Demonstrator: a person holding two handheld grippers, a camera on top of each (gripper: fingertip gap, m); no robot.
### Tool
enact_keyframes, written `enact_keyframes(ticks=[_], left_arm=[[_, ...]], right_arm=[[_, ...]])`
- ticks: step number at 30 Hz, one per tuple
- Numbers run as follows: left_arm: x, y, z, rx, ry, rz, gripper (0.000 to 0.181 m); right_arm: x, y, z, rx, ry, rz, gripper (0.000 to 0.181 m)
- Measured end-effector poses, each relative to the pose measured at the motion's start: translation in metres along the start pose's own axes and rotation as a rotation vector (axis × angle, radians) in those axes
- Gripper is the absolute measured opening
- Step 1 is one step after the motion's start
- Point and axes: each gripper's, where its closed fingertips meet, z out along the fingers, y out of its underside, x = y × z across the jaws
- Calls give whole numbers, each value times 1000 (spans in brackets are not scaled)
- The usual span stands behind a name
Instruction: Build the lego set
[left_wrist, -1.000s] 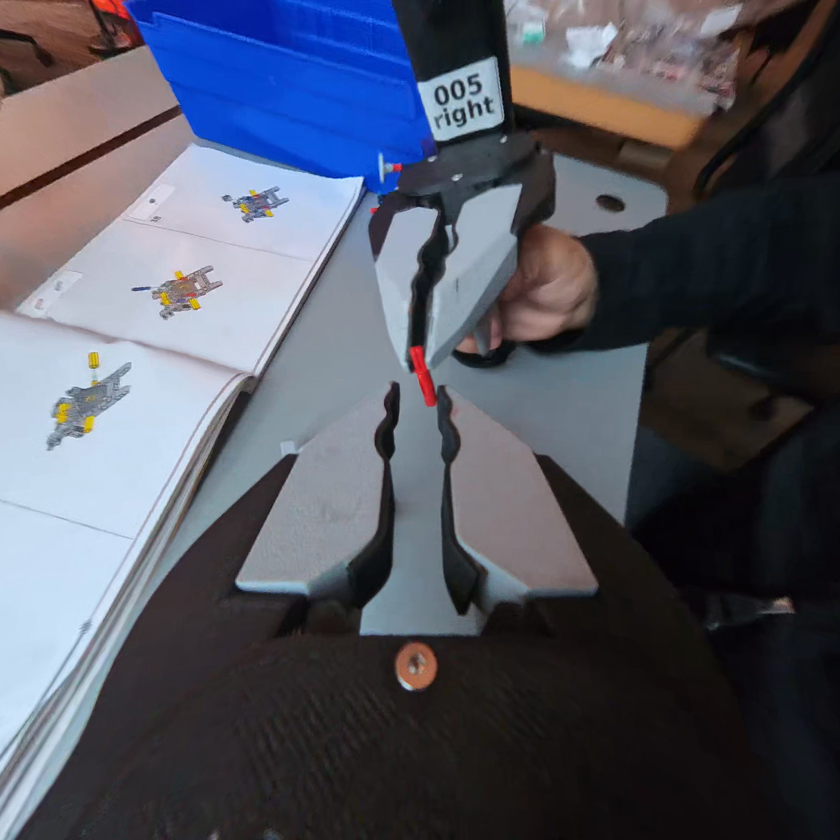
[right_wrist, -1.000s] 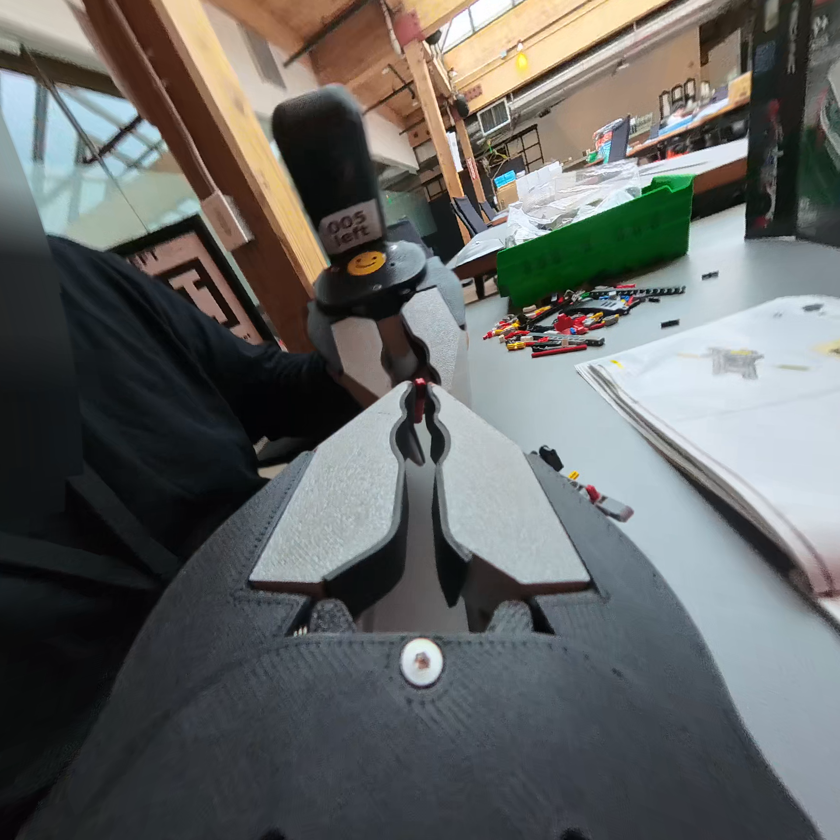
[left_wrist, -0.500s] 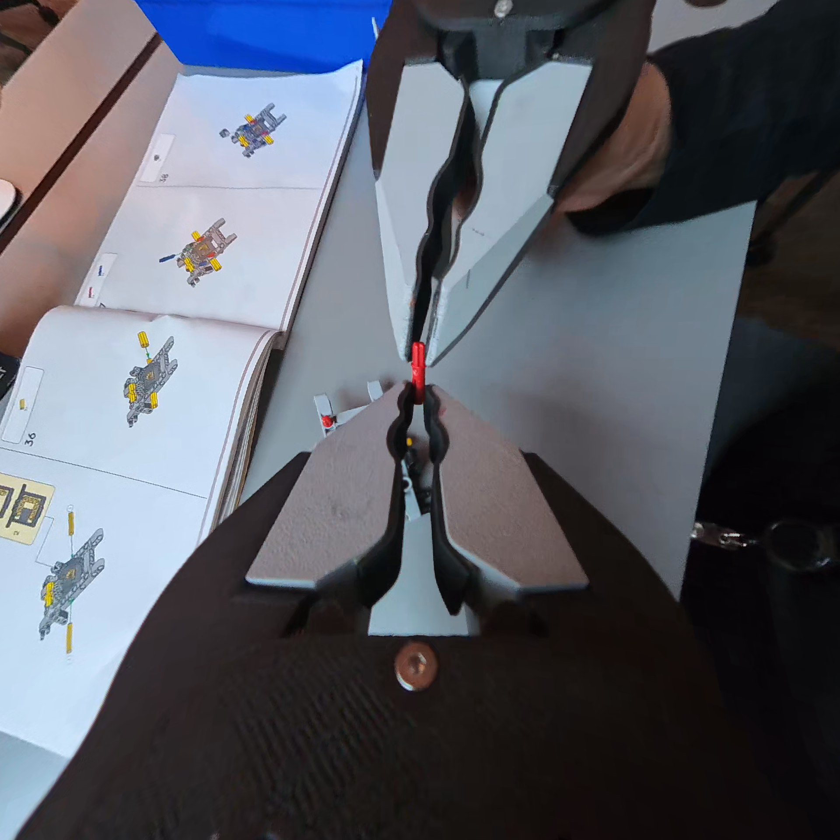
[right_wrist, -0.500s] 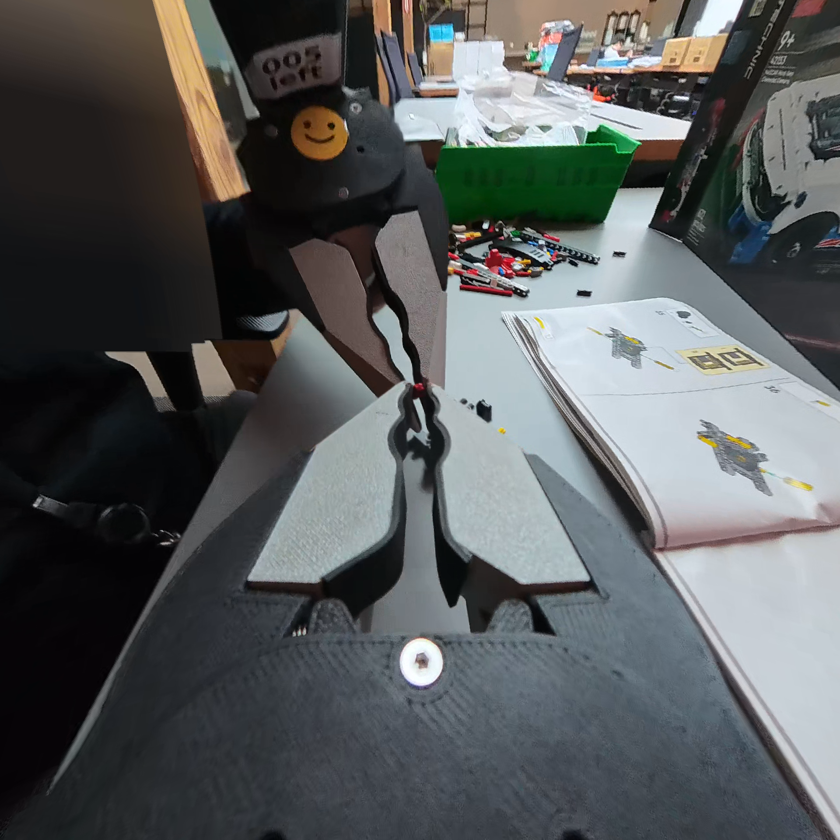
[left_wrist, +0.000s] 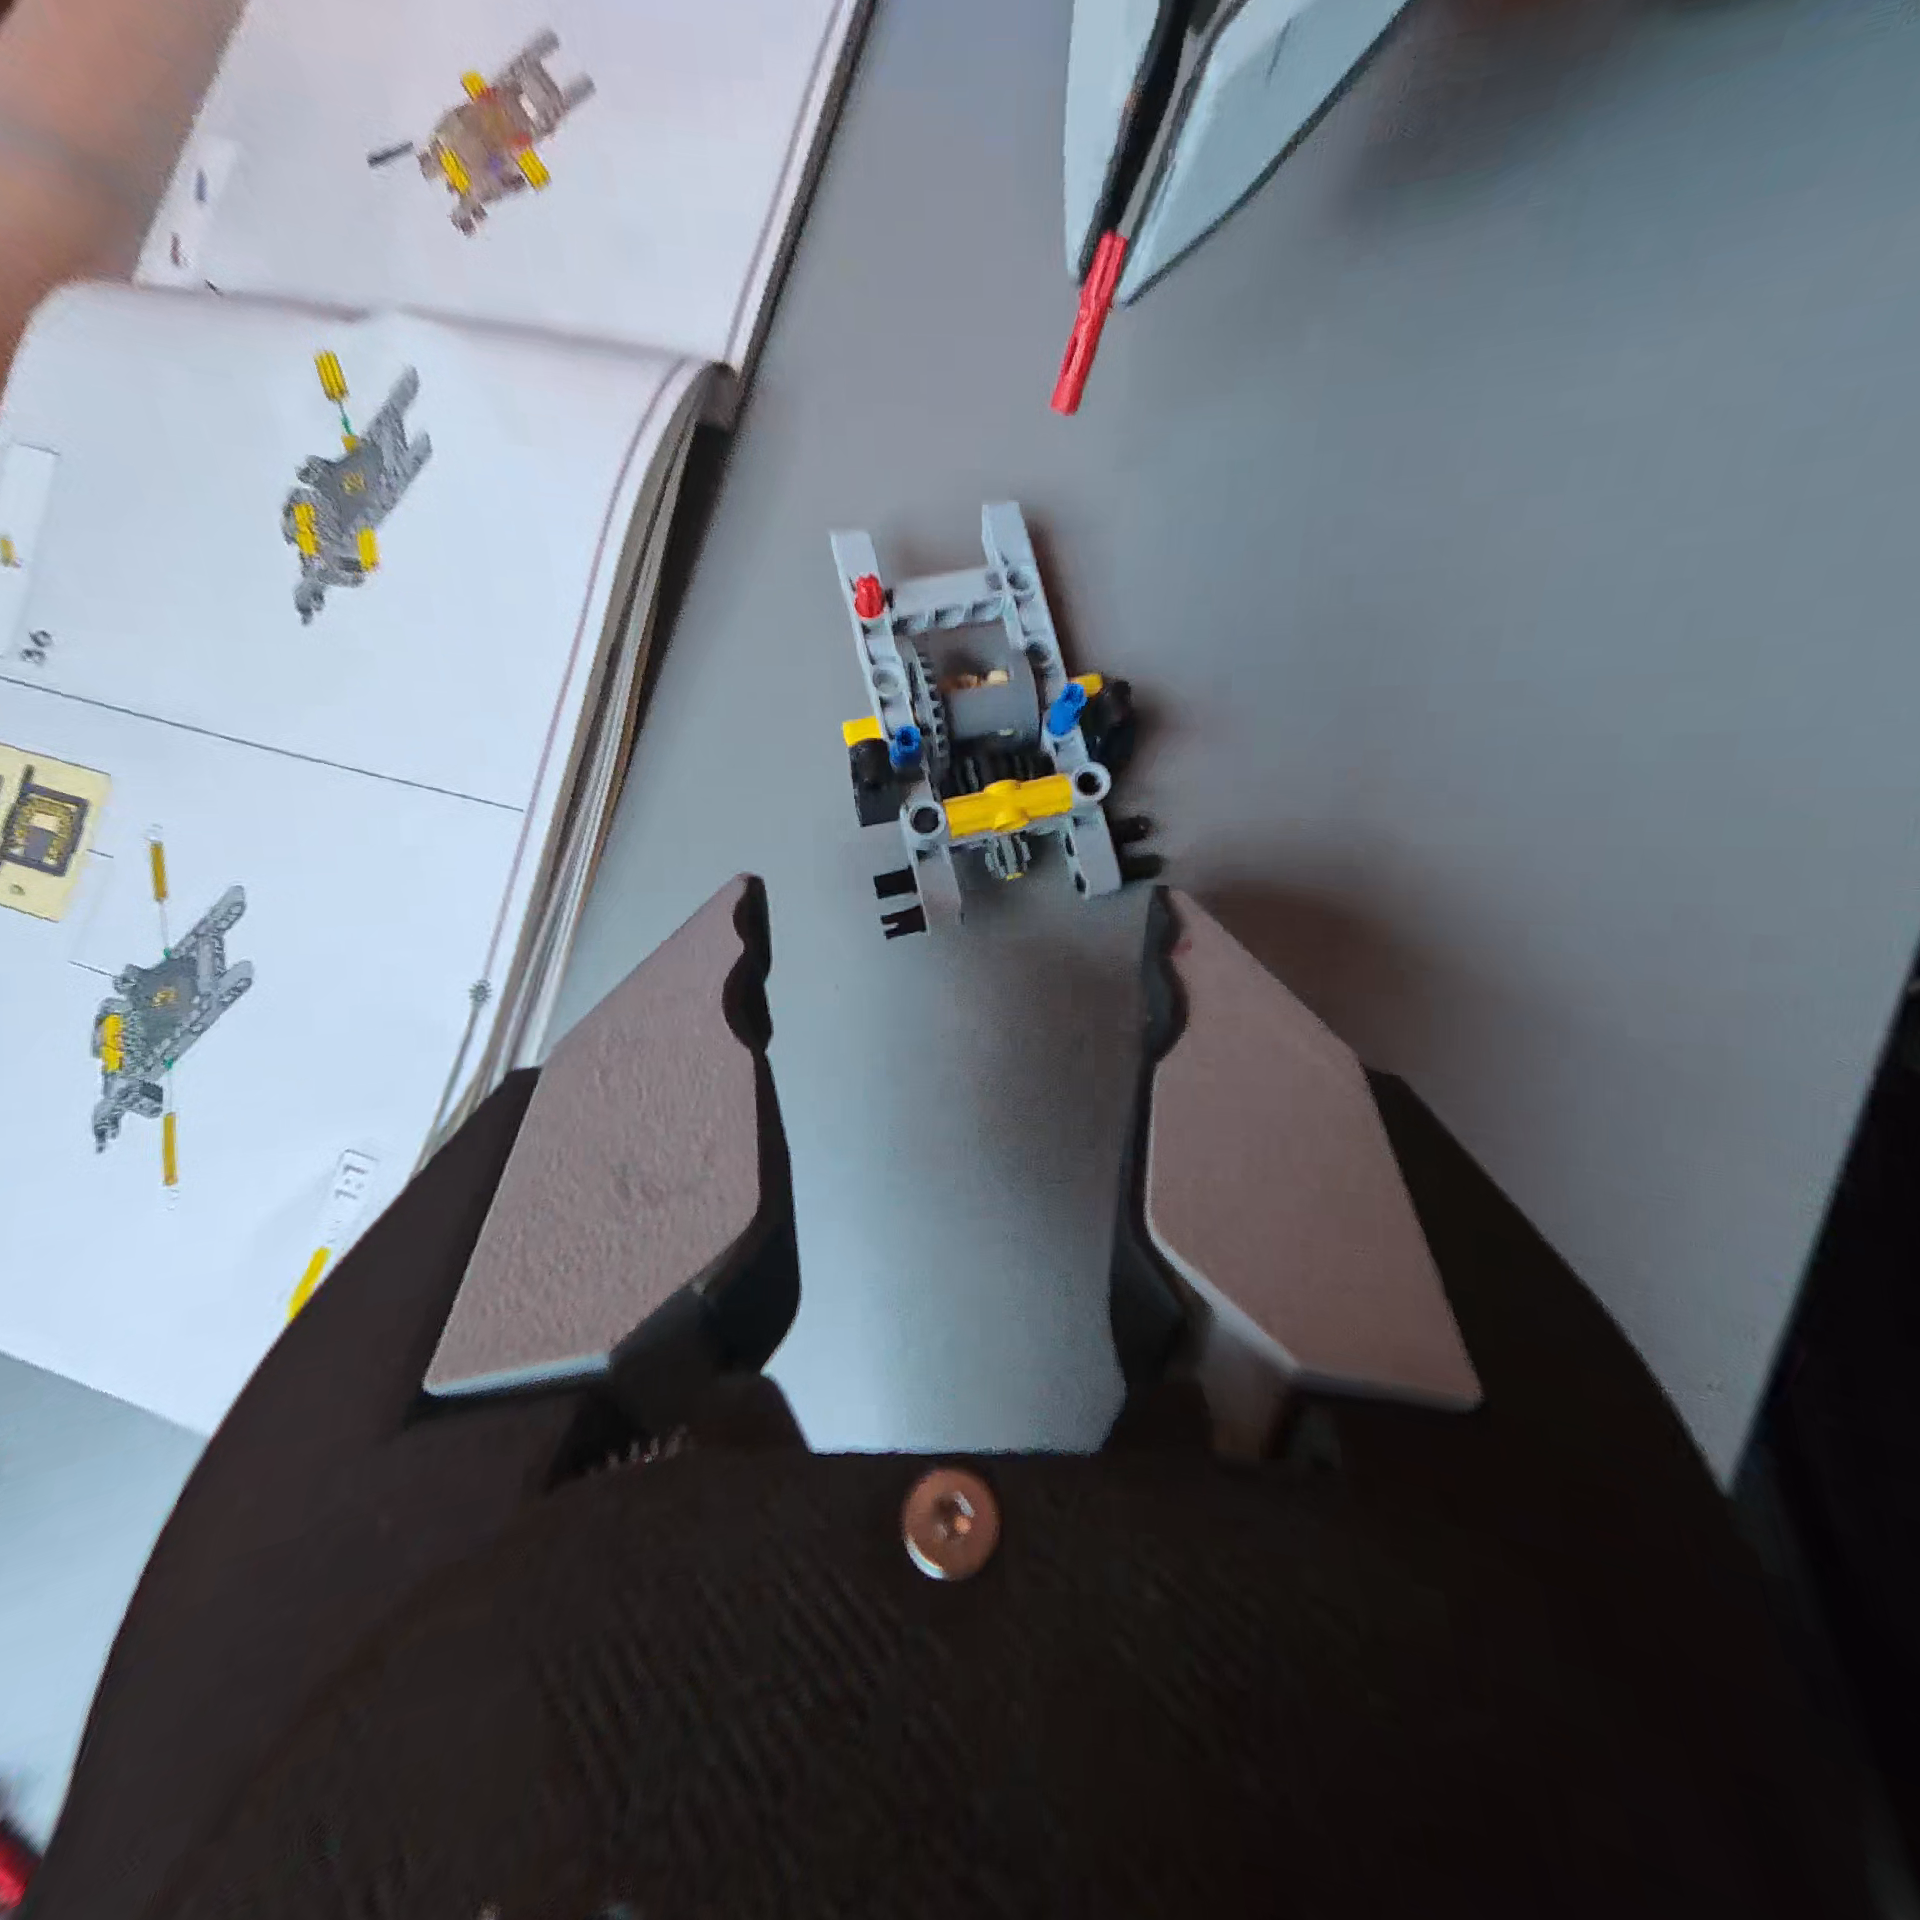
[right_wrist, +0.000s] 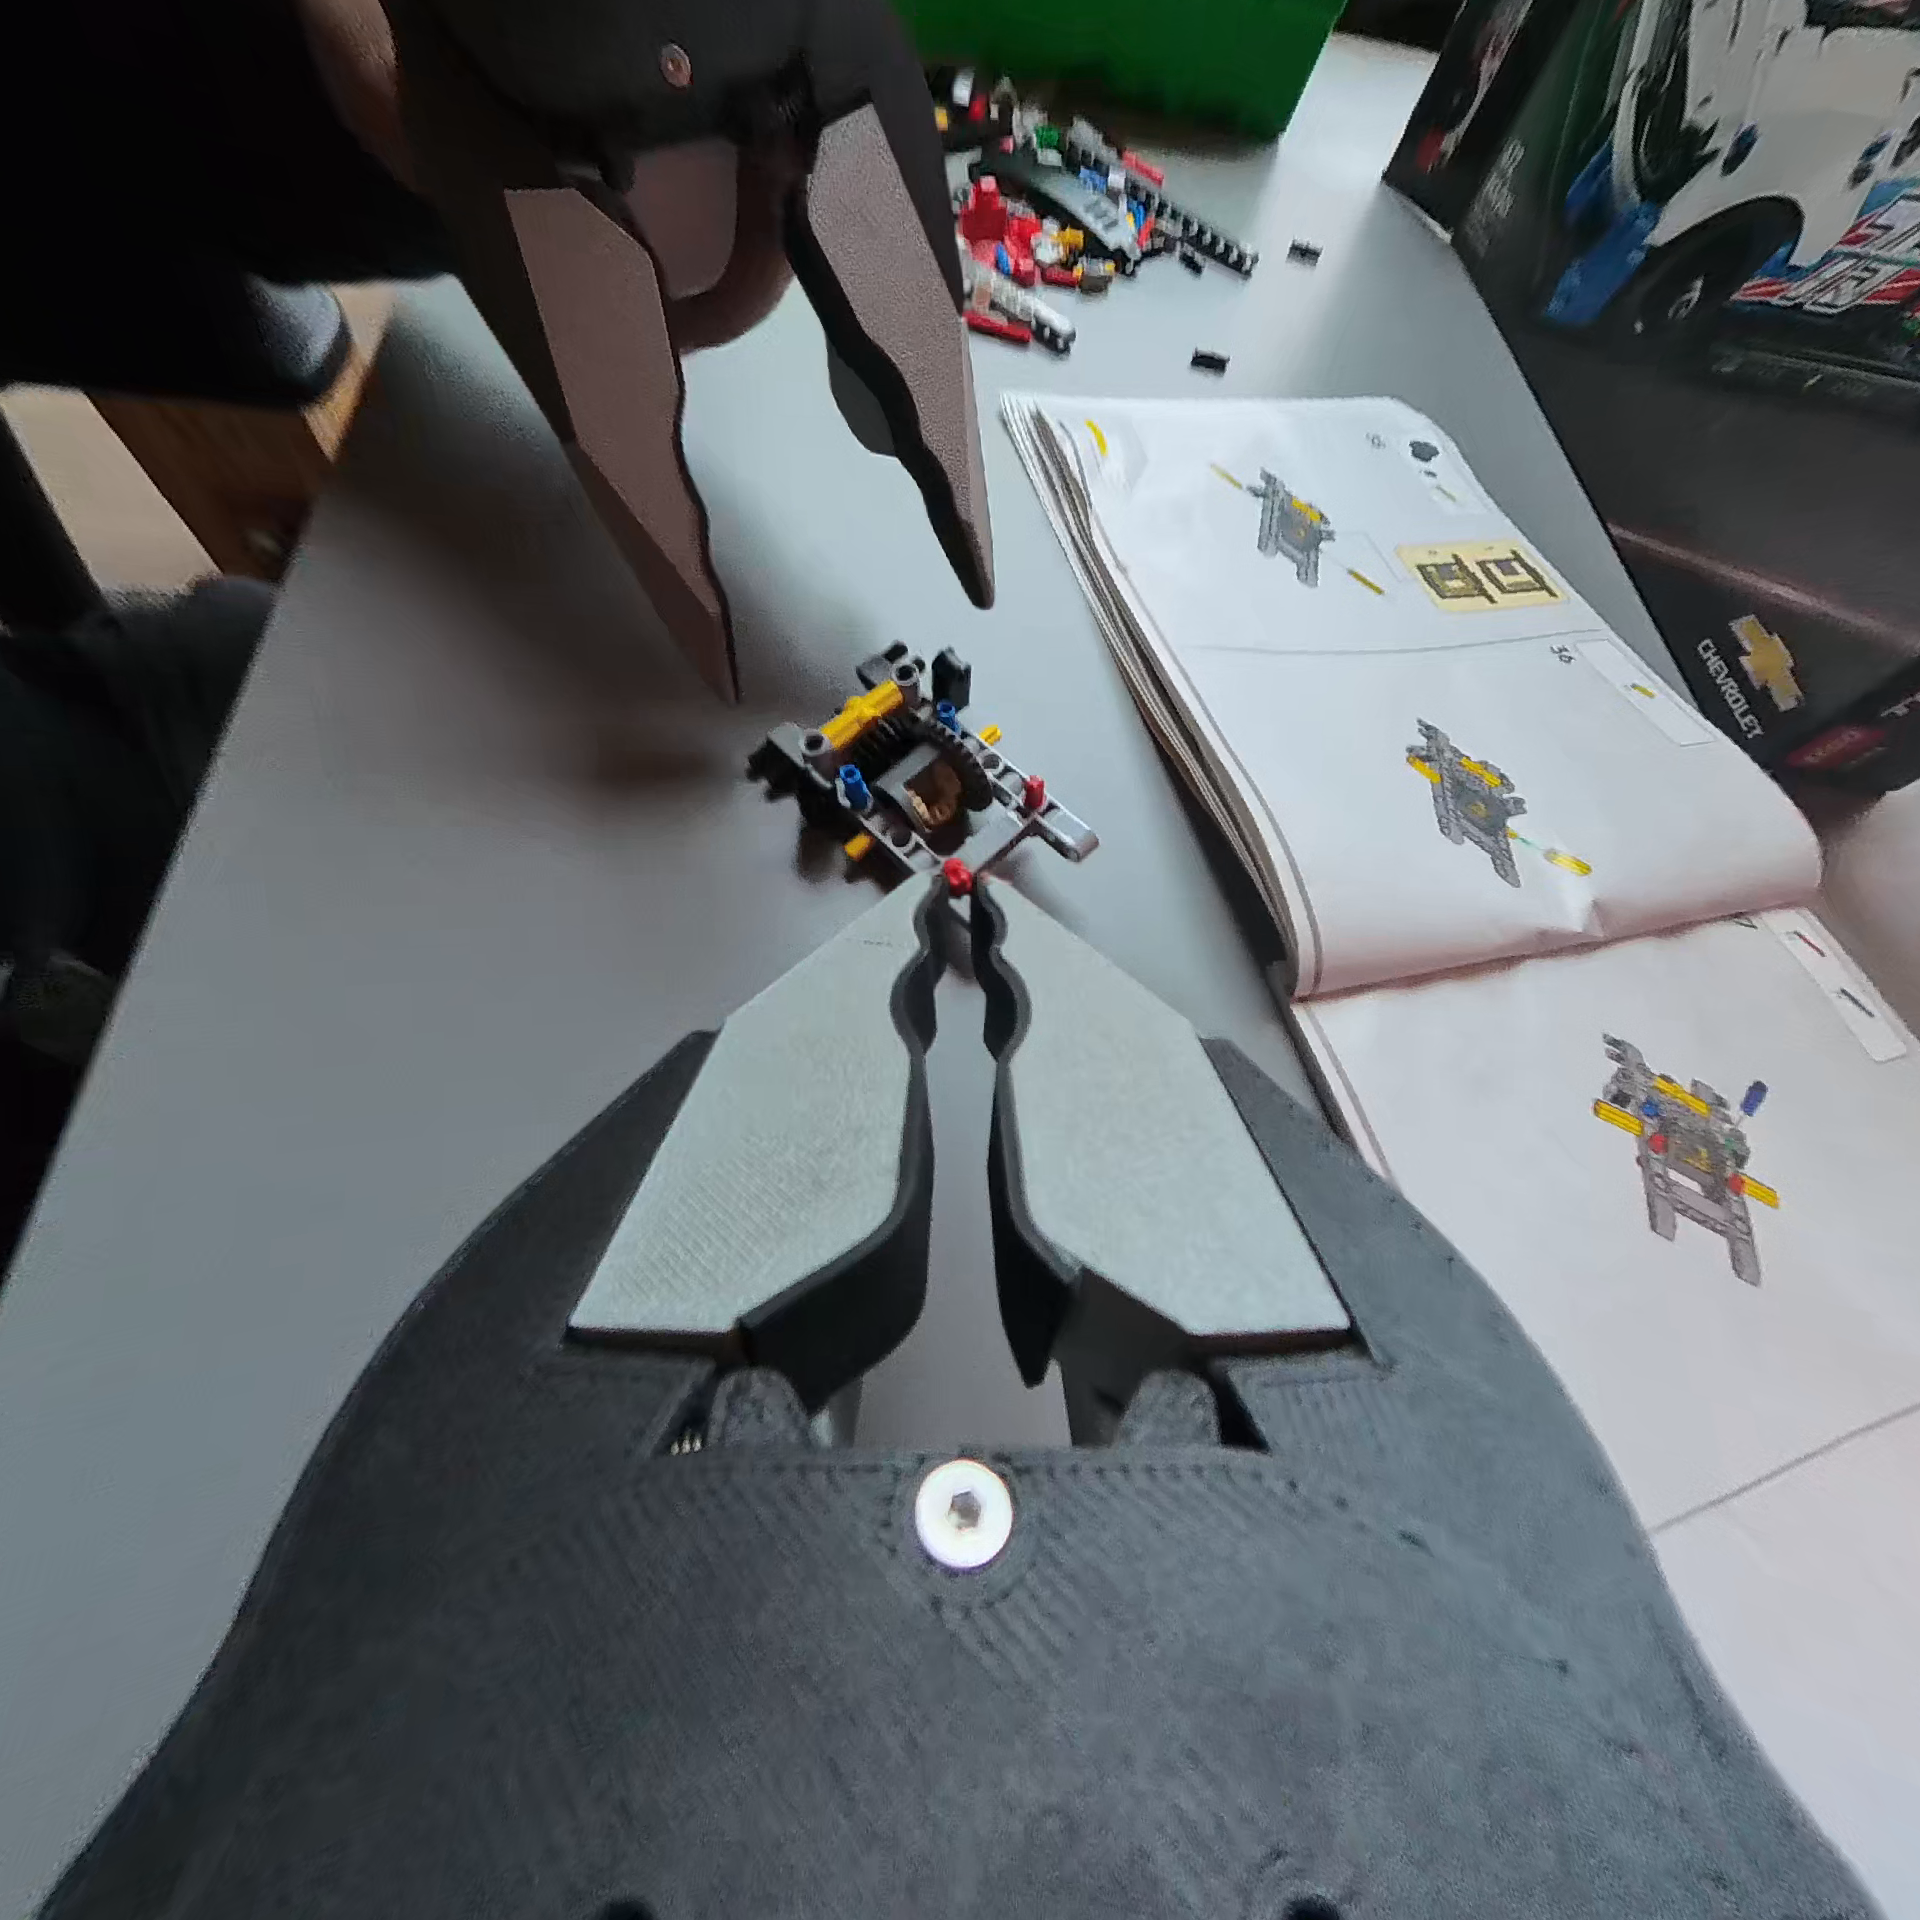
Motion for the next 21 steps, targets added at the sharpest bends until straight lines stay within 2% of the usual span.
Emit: enact_keyframes(ticks=[3, 5, 6, 8, 16, 21], left_arm=[[5, 2, 16, -24, 16, -15, 88], [7, -2, 21, -16, 34, -26, 88], [8, -4, 22, -13, 50, -22, 83], [9, -7, 24, 0, 78, 9, 60], [2, -9, 30, -14, 182, 30, 60], [2, -9, 31, -49, 219, 102, 60]], right_arm=[[0, 6, 8, -66, 3, -50, 1], [-4, 6, 13, -88, -16, -82, 1], [-5, 6, 15, -97, -18, -94, 1], [-4, 8, 18, -122, -27, -117, 1], [3, 8, 16, -217, -30, -187, 1], [3, 8, 14, -309, -63, -243, 1]])
